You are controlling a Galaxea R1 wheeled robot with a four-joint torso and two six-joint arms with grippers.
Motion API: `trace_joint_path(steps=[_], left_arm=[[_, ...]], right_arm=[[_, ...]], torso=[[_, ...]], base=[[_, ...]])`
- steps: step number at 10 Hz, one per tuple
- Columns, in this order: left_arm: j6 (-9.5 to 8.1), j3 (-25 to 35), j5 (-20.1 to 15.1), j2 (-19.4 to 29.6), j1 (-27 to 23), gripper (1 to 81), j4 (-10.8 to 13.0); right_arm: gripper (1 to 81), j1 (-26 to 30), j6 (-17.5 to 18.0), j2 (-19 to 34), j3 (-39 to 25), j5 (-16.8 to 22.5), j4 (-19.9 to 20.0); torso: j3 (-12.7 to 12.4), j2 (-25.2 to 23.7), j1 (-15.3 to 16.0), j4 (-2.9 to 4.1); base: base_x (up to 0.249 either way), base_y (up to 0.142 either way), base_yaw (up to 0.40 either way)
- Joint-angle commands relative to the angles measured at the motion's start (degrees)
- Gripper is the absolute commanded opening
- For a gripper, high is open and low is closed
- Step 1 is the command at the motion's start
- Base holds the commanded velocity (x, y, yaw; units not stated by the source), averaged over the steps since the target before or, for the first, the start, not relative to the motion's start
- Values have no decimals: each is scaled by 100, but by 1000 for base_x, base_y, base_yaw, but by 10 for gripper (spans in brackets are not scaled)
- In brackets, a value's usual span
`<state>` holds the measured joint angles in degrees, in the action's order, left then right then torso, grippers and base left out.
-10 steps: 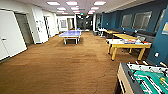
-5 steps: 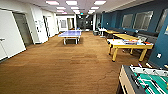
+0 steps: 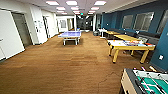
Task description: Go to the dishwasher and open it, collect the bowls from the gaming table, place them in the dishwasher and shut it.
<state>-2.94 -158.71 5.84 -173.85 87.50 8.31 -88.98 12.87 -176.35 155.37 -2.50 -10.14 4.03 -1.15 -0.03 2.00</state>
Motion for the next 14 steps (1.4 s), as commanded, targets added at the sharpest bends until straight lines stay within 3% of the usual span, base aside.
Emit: trace_joint_path(steps=[1, 14], left_arm=[[21, -20, -303, 17, -220, 811, -40], [39, -20, -303, -19, -220, 811, -23]], right_arm=[[811, 191, -30, -26, -25, 320, -49], [811, 191, -30, 9, -16, 311, -49]], torso=[[0, 0, 3, 0], [0, 0, 3, 0]], base=[[177, 0, 0], [185, 0, 0]])
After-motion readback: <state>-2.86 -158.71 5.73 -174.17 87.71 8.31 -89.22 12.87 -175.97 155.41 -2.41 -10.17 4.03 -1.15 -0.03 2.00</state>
